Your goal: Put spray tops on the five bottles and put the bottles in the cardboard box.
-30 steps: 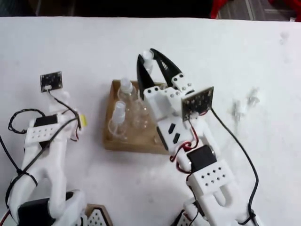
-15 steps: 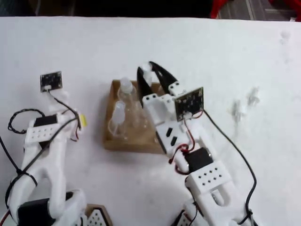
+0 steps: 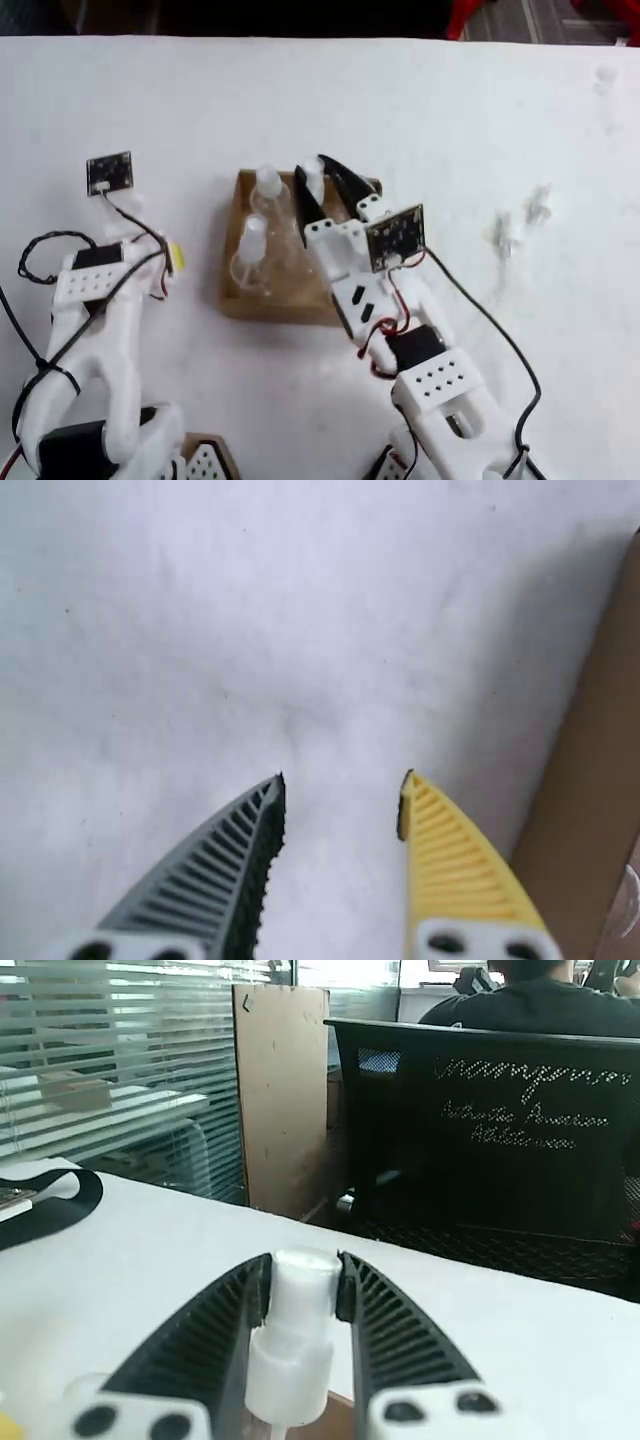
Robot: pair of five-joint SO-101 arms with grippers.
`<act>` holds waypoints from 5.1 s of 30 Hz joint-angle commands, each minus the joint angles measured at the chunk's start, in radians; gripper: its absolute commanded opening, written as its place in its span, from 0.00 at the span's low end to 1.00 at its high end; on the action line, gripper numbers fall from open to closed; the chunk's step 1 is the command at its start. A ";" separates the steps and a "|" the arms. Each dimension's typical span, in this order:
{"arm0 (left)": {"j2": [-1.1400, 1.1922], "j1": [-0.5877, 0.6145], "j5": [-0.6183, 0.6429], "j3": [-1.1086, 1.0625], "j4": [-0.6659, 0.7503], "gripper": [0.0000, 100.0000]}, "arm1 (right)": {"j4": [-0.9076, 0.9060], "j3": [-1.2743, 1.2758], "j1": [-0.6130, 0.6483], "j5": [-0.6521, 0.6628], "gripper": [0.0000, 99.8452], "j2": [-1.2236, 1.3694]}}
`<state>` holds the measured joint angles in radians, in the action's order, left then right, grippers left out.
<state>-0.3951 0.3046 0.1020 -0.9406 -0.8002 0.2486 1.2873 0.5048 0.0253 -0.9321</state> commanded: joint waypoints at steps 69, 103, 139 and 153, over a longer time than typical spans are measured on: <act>-0.002 -0.010 -0.014 0.038 0.028 0.18 | 0.035 0.152 0.048 -0.009 0.12 -0.110; -0.001 -0.010 -0.014 0.037 0.029 0.18 | -0.004 0.124 -0.237 -0.006 0.13 -0.401; -0.001 -0.008 -0.014 0.017 0.057 0.18 | -0.565 0.402 -0.819 -0.005 0.13 -0.874; -0.001 -0.010 -0.014 0.015 0.057 0.18 | -0.624 0.404 -0.897 -0.009 0.13 -0.872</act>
<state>-0.3951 0.3046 0.1020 -0.9406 -0.7695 -0.3728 1.6817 -0.3775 0.0238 -1.7990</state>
